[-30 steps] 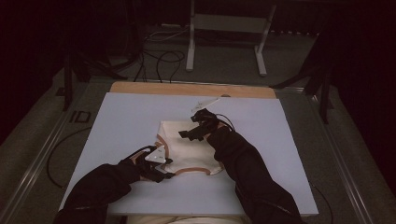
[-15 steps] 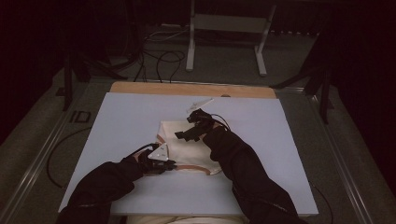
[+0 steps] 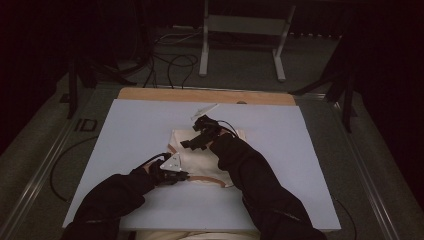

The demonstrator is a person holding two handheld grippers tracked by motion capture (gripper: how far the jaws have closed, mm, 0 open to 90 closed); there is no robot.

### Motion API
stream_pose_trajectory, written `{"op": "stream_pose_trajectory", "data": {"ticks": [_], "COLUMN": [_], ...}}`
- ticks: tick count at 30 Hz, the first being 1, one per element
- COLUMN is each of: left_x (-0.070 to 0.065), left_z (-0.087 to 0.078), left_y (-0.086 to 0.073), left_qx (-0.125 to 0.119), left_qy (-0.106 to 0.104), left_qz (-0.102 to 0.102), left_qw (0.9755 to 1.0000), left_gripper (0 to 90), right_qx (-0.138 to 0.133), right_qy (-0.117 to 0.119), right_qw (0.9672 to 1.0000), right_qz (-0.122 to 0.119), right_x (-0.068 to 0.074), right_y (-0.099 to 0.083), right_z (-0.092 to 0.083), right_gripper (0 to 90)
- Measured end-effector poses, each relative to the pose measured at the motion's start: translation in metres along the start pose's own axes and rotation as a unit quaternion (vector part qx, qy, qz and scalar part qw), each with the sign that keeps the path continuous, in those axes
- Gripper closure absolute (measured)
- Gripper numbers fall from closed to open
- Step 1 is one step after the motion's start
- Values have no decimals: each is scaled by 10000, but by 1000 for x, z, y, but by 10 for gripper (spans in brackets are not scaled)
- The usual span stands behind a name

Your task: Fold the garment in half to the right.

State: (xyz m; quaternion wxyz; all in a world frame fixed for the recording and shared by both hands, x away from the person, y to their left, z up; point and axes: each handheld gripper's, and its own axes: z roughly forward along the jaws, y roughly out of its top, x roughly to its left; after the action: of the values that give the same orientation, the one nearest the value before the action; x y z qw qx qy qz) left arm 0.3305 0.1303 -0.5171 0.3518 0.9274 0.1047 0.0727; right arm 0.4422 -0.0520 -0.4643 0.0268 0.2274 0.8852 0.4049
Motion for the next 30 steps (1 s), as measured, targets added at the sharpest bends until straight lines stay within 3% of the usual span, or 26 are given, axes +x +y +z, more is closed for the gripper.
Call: {"op": "stream_pose_trajectory", "data": {"ticks": [5,18,19,23,30], "left_x": [0,-2,-2,-2,-1], "left_z": [0,0,0,0,0], "left_y": [-2,-4,-4,-4,-5], "left_qx": [-55,-144,-145,-144,-163], "left_qy": [1,18,15,1,-25], "left_qz": [40,-10,-15,-19,-48], "left_qw": [10000,9999,9999,9999,9999], "left_gripper": [873,872,872,872,872], "right_qx": [73,297,308,344,411], "right_qy": [-73,-47,-112,-133,-356], "right_qw": [9999,9988,9990,9986,9982], "right_qz": [-6,396,318,389,236], "right_x": [-2,-8,-10,-12,-17], "right_y": [9,21,21,24,33], "right_z": [14,45,48,55,63], "right_gripper": [120,120,120,123,349]}}
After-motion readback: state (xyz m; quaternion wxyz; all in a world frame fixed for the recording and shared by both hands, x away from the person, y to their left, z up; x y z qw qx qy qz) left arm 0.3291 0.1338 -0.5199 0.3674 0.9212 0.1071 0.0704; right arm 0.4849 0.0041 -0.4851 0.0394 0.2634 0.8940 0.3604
